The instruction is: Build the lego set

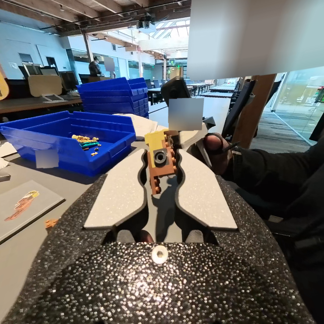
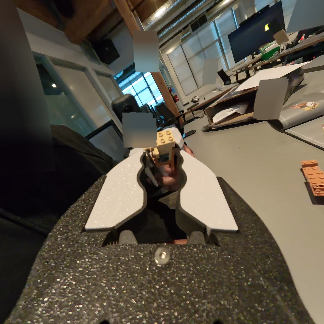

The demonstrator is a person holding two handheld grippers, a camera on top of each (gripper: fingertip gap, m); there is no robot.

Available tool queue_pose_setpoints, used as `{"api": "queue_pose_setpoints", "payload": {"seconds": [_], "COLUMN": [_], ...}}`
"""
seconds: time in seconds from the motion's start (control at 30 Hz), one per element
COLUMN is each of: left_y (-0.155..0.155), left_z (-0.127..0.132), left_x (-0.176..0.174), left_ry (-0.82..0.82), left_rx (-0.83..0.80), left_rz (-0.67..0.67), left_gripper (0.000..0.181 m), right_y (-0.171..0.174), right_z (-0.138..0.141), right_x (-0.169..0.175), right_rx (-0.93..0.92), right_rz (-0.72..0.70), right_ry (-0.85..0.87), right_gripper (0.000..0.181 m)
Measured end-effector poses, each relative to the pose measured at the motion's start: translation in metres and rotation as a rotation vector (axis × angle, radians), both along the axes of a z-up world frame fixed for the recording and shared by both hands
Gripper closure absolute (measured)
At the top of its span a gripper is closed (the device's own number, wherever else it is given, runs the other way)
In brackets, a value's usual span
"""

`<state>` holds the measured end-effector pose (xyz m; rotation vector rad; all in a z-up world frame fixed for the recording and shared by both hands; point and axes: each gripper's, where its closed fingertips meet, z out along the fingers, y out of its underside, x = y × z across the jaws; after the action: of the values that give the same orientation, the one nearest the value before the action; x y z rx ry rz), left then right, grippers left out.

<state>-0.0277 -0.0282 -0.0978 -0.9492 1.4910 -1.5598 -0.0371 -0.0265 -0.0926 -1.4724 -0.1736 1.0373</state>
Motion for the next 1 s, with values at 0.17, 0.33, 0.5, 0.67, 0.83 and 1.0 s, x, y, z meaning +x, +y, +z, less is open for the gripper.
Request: {"api": "queue_pose_setpoints", "payload": {"seconds": [0.17, 0.33, 0.5, 0.67, 0.83, 1.0], "left_y": [-0.0039, -0.0034, -0.0064, -0.0088, -0.0094, -0.0087], "left_z": [-0.0006, 0.0010, 0.0062, 0.0045, 0.0043, 0.0031], "left_x": [0.0002, 0.0002, -0.0012, -0.0005, -0.0014, -0.0011], "left_ry": [-0.020, -0.046, -0.102, -0.131, -0.135, -0.132], "left_rx": [0.003, 0.005, -0.017, -0.087, -0.139, -0.136], "left_rz": [0.020, 0.040, 0.058, 0.076, 0.062, 0.068], "left_gripper": [0.151, 0.151, 0.151, 0.151, 0.152, 0.152], "right_y": [-0.0030, -0.0034, -0.0022, -0.0016, -0.0015, -0.0003], "right_z": [0.0023, 0.0045, 0.0076, 0.0059, 0.0045, 0.0033], "right_x": [-0.0003, 0.0005, 0.0012, -0.0017, -0.0023, -0.0022], "right_rx": [0.018, 0.029, 0.034, 0.035, 0.037, 0.052], "right_rz": [-0.005, -0.016, -0.021, -0.031, -0.055, -0.112], "right_ry": [0.043, 0.073, 0.166, 0.189, 0.189, 0.163], "right_gripper": [0.153, 0.156, 0.154, 0.156, 0.157, 0.157]}}
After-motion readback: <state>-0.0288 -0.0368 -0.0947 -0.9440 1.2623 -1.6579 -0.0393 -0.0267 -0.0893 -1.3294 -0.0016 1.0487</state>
